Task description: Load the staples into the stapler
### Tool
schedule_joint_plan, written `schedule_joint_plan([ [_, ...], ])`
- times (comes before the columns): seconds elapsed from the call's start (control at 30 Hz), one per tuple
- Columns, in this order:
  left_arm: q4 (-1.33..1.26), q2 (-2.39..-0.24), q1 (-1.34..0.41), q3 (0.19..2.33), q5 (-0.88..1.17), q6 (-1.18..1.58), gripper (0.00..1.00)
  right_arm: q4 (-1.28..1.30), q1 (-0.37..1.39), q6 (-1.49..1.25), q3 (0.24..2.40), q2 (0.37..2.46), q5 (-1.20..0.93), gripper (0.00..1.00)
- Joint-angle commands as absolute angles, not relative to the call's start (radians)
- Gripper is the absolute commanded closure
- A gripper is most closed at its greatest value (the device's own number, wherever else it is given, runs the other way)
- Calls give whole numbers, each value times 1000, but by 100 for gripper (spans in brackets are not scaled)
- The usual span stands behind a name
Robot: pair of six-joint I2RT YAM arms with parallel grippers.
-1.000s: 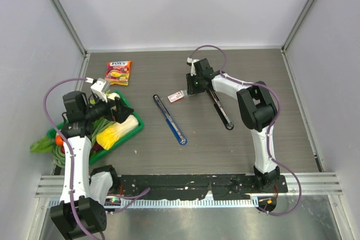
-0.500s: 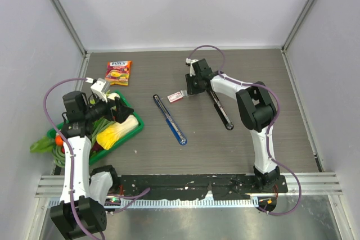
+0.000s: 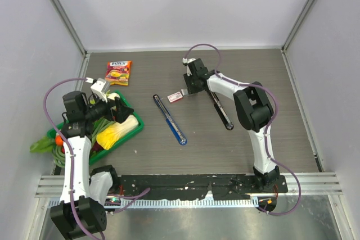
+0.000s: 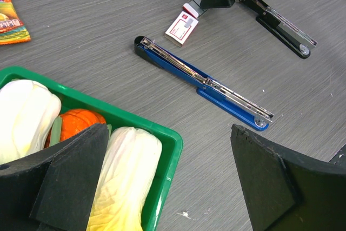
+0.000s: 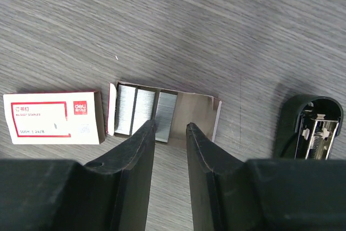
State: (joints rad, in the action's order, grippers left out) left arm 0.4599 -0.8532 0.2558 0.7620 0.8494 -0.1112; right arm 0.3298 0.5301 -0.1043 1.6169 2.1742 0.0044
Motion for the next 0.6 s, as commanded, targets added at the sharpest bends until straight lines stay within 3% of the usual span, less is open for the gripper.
schedule_joint_plan([
  [0.0, 416, -847, 264, 755, 867, -107, 0, 373, 564, -61, 1667, 2203, 124, 65],
  [0.4, 416, -848, 264, 755, 868, -107, 0, 439, 609, -5, 1721, 2244, 287, 65],
  [0.57, 416, -847, 265, 755, 867, -109, 0, 442, 611, -14, 1724, 2241, 256, 65],
])
